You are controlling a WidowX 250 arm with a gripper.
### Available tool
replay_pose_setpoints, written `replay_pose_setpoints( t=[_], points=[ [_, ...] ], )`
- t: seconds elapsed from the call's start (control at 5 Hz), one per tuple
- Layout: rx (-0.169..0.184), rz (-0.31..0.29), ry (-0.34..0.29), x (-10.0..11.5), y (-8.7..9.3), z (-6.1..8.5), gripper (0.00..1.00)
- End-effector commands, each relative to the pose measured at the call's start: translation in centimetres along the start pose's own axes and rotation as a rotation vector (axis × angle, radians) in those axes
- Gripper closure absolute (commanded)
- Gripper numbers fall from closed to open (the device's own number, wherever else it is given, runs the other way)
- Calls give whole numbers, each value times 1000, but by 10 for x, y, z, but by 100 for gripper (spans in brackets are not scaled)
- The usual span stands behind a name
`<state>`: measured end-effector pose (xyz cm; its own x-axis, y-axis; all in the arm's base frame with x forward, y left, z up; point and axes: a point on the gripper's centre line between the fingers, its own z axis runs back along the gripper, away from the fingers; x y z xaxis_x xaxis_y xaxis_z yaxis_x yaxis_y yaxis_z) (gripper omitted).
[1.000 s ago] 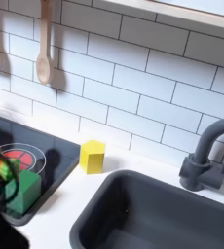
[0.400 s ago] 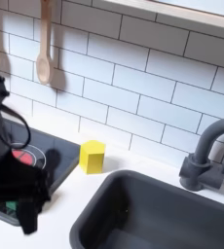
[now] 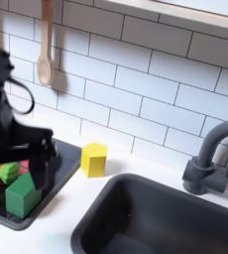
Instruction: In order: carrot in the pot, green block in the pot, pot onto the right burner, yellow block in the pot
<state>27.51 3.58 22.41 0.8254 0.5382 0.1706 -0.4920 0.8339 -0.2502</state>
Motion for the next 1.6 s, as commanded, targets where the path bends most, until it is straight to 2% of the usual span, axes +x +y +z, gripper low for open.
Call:
replay_pose_setpoints(
  t=[0.0,0.2,0.4,0.6,0.8,1.0,1.2,1.4],
  points=[
    [67,215,-106,47,0,-12,0],
    [110,344,-144,54,14,-21,0],
    [164,470,-178,55,31,-22,0],
    [203,582,-178,47,42,-26,0],
    [245,760,-146,39,59,-29,0],
    [250,784,-134,44,66,-31,0],
    [259,788,-148,51,72,-30,0],
    [261,773,-145,67,71,-37,0]
  ],
)
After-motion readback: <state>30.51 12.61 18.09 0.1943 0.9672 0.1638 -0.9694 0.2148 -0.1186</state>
